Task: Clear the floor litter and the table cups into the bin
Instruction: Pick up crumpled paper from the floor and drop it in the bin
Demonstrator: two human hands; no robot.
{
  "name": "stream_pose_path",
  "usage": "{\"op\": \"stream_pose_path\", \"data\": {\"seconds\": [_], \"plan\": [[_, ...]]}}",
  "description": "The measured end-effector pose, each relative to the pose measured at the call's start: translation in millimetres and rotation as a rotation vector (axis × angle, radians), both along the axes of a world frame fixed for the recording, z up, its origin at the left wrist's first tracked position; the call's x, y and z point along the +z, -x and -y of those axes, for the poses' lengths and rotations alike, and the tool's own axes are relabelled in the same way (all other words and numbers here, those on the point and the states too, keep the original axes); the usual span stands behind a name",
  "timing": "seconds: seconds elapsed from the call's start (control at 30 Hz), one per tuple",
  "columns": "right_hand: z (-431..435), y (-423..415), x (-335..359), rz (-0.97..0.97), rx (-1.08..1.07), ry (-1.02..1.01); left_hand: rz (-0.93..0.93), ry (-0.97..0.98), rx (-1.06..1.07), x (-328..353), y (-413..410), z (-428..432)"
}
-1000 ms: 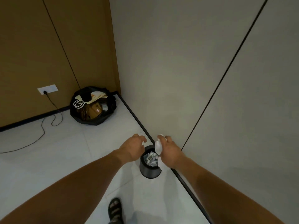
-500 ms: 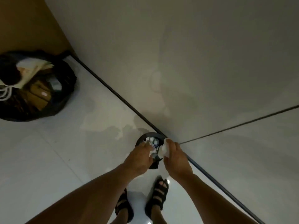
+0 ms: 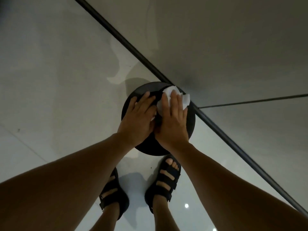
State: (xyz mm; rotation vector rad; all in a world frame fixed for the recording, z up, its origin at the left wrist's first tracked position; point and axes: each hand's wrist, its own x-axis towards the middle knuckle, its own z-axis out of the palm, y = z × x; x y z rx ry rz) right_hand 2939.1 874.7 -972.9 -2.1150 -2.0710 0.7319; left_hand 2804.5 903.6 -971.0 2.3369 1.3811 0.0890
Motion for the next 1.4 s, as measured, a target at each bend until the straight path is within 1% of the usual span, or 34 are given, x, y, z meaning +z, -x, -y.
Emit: {"op": "stream_pose_path", "data": {"seconds": [0.07, 0.13, 0.23, 0.33, 0.47, 0.53, 0.6, 0.7, 0.83, 0.93, 1.1, 1.27, 1.4], "plan": [[8.2, -0.5, -11.3, 0.100, 0.129, 0.037, -0.104, -0.053, -0.087, -9.0, 8.3, 5.2], [16.0, -4.0, -15.7, 0.157, 0.204, 0.141, -0.175, -0.047, -0.135, -9.1, 14.6, 8.0], [11.7, -10.3, -11.6, 0.124, 0.257, 0.325, -0.193, -0.031, -0.169, 1.0, 19.3, 3.7], [-7.6, -12.0, 8.1, 0.064, 0.268, 0.414, -0.192, -0.009, -0.199, 25.1, 20.0, -7.4], [-24.2, -19.1, 59.1, -0.060, 0.157, 0.433, -0.252, 0.117, -0.139, 69.9, 20.2, -14.6], [-24.3, -26.1, 90.1, -0.063, 0.111, 0.480, -0.332, 0.171, -0.125, 95.3, 20.9, -16.4], [-20.1, -33.6, 122.2, -0.039, 0.086, 0.498, -0.372, 0.174, -0.132, 127.2, 20.6, -20.5], [-11.2, -43.4, 175.6, 0.020, 0.063, 0.469, -0.360, 0.150, -0.129, 183.8, 16.3, -24.8], [4.1, -49.7, 254.3, 0.027, -0.021, 0.470, -0.310, 0.145, -0.122, 257.4, 9.8, -17.8], [29.4, -49.5, 310.7, 0.041, -0.103, 0.456, -0.310, 0.126, -0.167, 308.9, 2.2, -4.1], [93.4, -41.7, 400.6, 0.004, -0.310, 0.410, -0.302, 0.093, -0.266, 393.5, -10.4, 28.1], [163.8, -50.0, 487.2, 0.017, -0.499, 0.317, -0.266, 0.056, -0.442, 477.4, -44.7, 66.2], [235.3, -73.1, 546.0, 0.087, -0.618, 0.283, -0.291, 0.014, -0.607, 534.2, -86.9, 109.3]]}}
